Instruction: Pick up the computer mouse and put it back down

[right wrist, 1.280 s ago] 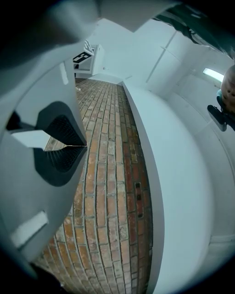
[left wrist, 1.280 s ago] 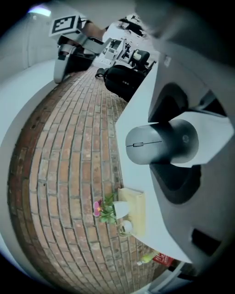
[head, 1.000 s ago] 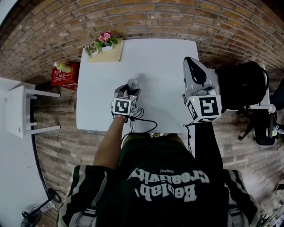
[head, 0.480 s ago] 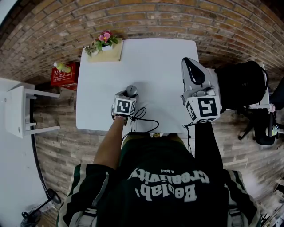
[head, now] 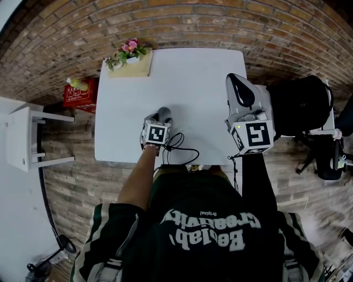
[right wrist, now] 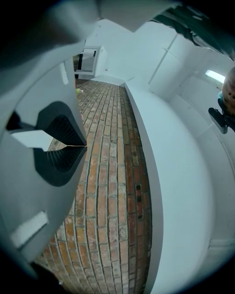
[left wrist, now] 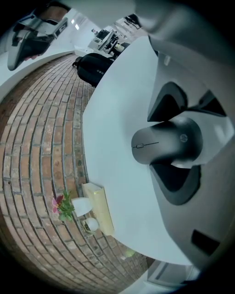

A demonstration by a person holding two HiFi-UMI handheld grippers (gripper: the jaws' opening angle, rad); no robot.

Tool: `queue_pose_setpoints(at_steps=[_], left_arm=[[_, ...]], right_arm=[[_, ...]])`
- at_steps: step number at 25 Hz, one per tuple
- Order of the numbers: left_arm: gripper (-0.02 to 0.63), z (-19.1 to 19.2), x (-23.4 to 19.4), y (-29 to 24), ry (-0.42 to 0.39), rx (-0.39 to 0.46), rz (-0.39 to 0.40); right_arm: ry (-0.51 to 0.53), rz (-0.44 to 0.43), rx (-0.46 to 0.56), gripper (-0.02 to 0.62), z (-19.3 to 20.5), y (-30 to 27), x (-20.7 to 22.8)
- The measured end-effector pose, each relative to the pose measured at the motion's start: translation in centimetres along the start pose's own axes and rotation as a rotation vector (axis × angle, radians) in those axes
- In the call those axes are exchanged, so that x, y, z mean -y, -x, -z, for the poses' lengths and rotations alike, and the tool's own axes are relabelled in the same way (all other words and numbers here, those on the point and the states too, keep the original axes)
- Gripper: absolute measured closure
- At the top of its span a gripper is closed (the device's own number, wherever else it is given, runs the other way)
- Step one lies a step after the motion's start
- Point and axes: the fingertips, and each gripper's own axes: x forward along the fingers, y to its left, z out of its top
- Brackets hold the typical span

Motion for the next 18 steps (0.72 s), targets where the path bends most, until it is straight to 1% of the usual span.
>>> queue_pose_setpoints(at_steps=[4,5,6,7,9,12,18], left_arm=[[0.288,0.4,0.2,-0.2,0.024,-0.02,0.022],[0.272,0.3,0.4,-0.1,0.032,-0.019,0.033],[0.254,0.0,0.5,0.1,0.035,-0.008,0.045],[0.25,-0.5,0.7,0.4,0.035,0.012,0.052],[0.25,-2.0,0.8,1.3,0.024,0.074,0.056],[0.25,-5.4,0.6,3.8,0.007,0.178,0.039],[0.258,-13.8,0.7,11.2,-0.074,0.411,-0.001]], right_arm=[[-0.001,0.0,0.0,0.577,0.1,0.0,-0.1],[-0.001,-0.001,0.001,0.577,0.1,0.0,-0.2],[-0.001,-0.001,0.003,0.577,0.0,-0.1,-0.2],[-0.001,0.0,0.005,0.577,0.0,-0.1,-0.2],[-0.003,0.003,0.008,0.577,-0.1,-0.1,-0.1],[-0.006,0.01,0.009,0.577,-0.2,-0.2,0.1],[-0.013,0.005,0.015,0.577,-0.4,-0.6,0.0]])
